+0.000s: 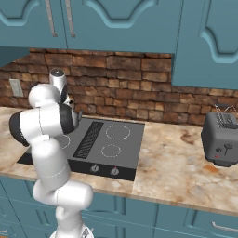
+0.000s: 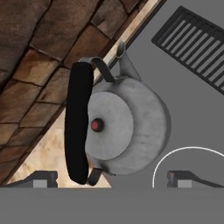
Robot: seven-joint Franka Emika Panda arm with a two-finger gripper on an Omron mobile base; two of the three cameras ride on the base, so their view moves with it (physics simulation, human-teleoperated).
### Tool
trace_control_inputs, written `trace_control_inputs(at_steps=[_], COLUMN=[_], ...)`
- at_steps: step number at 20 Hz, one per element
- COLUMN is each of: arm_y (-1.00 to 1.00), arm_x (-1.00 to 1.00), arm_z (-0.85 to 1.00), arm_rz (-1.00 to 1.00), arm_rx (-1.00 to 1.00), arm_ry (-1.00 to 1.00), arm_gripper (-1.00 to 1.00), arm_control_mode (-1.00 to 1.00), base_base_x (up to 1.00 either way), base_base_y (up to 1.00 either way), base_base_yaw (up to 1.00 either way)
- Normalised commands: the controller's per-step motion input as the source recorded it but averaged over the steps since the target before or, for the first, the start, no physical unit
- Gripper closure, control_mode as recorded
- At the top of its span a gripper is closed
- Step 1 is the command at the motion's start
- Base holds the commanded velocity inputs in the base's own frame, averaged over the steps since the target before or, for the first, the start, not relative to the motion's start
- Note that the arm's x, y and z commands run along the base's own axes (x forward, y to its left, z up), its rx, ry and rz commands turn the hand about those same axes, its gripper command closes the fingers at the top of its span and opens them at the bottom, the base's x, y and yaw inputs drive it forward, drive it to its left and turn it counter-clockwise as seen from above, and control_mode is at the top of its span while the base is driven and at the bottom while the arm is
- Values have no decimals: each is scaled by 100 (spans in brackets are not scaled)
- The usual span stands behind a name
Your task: The kettle is done boiling. Turn off the stove, then wait for 300 timesteps before moving the kettle to the dining table.
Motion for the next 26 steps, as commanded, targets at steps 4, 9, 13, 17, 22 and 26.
trace_control_inputs(at_steps=[4,9,13,17,22,26], arm_y=[8,8,7,4,4,5], arm_x=[15,17,20,20,20,21], arm_z=[-12,-9,-6,-9,-14,-13], arm_rz=[0,0,0,0,0,0], arm_rx=[-1,-1,-1,0,-1,-1], arm_ry=[0,0,0,0,1,1], arm_gripper=[-100,-100,-100,-100,-100,-100], arm_control_mode=[-100,-100,-100,-100,-100,-100], base_base_x=[0,0,0,0,0,0], base_base_y=[0,0,0,0,0,0], base_base_yaw=[0,0,0,0,0,0])
